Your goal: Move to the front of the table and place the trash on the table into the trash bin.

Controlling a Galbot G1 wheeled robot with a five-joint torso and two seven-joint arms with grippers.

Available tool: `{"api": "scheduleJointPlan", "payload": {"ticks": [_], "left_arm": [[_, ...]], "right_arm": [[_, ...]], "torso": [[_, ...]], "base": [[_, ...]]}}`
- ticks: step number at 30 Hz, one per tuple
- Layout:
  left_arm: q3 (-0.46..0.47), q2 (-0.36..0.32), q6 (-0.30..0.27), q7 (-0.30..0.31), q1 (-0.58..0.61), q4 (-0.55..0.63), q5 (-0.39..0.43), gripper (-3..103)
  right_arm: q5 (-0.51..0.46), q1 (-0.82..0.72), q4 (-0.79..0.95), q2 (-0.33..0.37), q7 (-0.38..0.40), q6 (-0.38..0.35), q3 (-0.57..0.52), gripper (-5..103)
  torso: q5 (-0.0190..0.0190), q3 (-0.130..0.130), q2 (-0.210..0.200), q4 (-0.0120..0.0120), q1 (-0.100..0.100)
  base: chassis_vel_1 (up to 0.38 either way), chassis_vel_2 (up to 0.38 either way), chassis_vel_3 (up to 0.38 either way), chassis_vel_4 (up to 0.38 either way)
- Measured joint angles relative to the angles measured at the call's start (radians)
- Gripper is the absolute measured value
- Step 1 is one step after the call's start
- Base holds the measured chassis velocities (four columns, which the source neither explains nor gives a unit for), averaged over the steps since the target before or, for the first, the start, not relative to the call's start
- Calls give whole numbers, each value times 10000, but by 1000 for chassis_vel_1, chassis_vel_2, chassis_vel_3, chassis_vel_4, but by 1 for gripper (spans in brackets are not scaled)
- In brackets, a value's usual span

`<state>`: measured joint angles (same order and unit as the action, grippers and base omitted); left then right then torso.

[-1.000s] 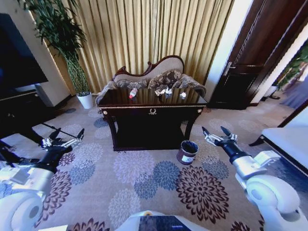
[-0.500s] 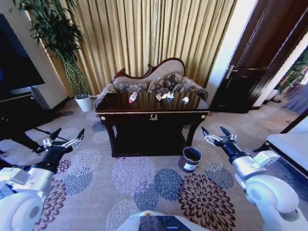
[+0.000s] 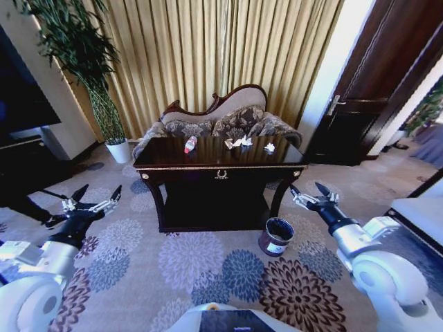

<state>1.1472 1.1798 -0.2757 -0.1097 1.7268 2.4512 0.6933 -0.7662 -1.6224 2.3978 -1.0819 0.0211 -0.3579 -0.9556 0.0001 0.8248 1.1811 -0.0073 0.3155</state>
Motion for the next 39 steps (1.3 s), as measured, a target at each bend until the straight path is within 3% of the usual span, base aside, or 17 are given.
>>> {"api": "scheduleJointPlan", "payload": {"ticks": [39], "left_arm": [[10, 66, 4, -17, 35, 60, -14, 100]], "right_arm": [[5, 159, 32, 20, -23, 2, 256, 100]], "torso": [[0, 0, 0, -2, 1]], "base": [[-171, 170, 169, -176]]}}
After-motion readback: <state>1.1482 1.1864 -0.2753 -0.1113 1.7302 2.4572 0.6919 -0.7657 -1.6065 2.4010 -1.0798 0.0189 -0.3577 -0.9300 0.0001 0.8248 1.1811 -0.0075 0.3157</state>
